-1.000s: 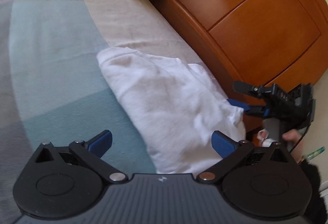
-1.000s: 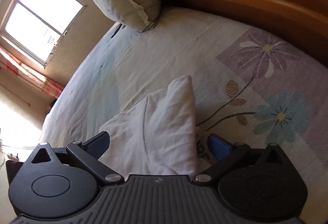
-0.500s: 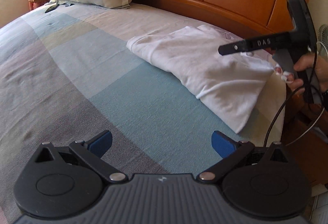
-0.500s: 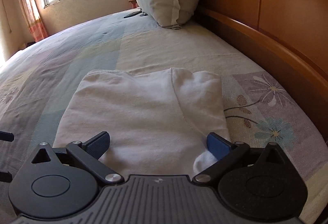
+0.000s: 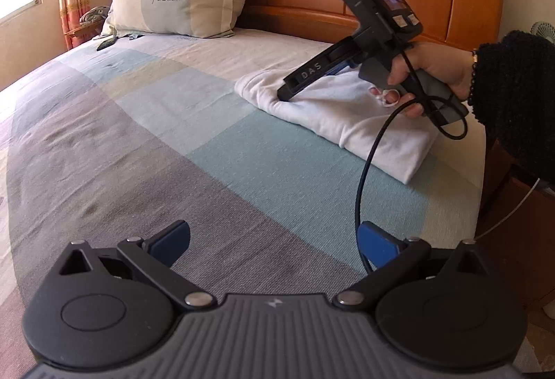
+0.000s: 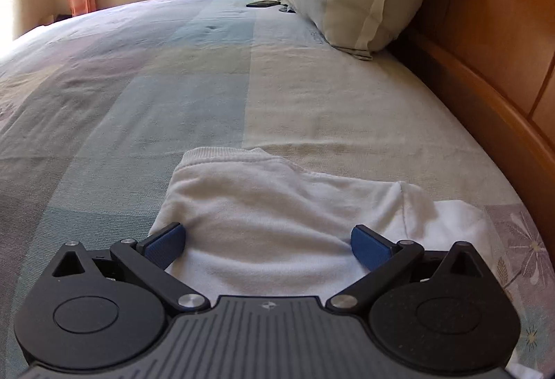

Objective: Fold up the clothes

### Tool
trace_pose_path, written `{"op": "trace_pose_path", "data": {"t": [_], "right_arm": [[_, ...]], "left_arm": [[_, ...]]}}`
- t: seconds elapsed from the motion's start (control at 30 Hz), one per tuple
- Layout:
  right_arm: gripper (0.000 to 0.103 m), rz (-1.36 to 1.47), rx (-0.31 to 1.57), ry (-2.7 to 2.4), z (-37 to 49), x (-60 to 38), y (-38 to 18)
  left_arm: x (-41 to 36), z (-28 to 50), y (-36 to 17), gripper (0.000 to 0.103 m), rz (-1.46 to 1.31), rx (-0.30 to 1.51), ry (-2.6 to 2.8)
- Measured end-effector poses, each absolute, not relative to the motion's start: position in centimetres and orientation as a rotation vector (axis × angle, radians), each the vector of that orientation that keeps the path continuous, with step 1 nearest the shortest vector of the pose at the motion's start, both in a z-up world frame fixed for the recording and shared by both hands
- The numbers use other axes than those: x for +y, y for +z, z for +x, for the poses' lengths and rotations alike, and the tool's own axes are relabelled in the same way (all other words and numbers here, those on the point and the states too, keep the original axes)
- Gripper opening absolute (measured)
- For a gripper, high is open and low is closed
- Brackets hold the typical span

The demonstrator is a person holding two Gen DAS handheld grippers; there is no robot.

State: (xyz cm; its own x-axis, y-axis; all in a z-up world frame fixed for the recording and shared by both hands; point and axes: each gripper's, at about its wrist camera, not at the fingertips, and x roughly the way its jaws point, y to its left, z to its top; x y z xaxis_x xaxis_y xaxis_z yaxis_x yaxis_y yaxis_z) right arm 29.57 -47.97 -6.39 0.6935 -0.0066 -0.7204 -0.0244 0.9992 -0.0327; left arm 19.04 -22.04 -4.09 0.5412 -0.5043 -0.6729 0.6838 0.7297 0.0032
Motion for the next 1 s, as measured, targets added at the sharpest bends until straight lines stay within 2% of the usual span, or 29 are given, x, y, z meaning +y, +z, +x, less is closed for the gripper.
{"op": "trace_pose_path", "data": {"t": [0.13, 0.3, 0.4, 0.57, 0.7, 1.0], "right_arm": [[0.103, -0.052, 0.764, -0.007, 25.9, -47.9, -3.9], [0.103, -0.133, 0.793, -0.025, 21.3, -47.5, -4.8], [0.103, -0.081, 0.793, -0.041, 20.1, -48.3, -5.9], [0.103, -0.034, 0.738, -0.025, 16.7, -48.2, -4.4], [0.103, 0.014, 0.807, -0.083, 15.1, -50.4, -7.0], [0.103, 0.073, 0.727, -0.093, 12.1, -50.5, -5.1]], "left_arm": [[-20.6, 19.2, -3.5, 0.102, 0.194, 0.705, -0.712], [-20.0, 19.0, -3.3, 0.102, 0.167, 0.702, -0.701], [-19.5, 18.4, -2.9, 0.102, 0.18, 0.69, -0.697], [-18.8, 18.2, -2.9, 0.102, 0.17, 0.696, -0.686], [-19.0, 18.2, -3.1, 0.102, 0.188, 0.702, -0.672], [-19.2, 17.7, -3.4, 0.102, 0.233, 0.675, -0.627]]}}
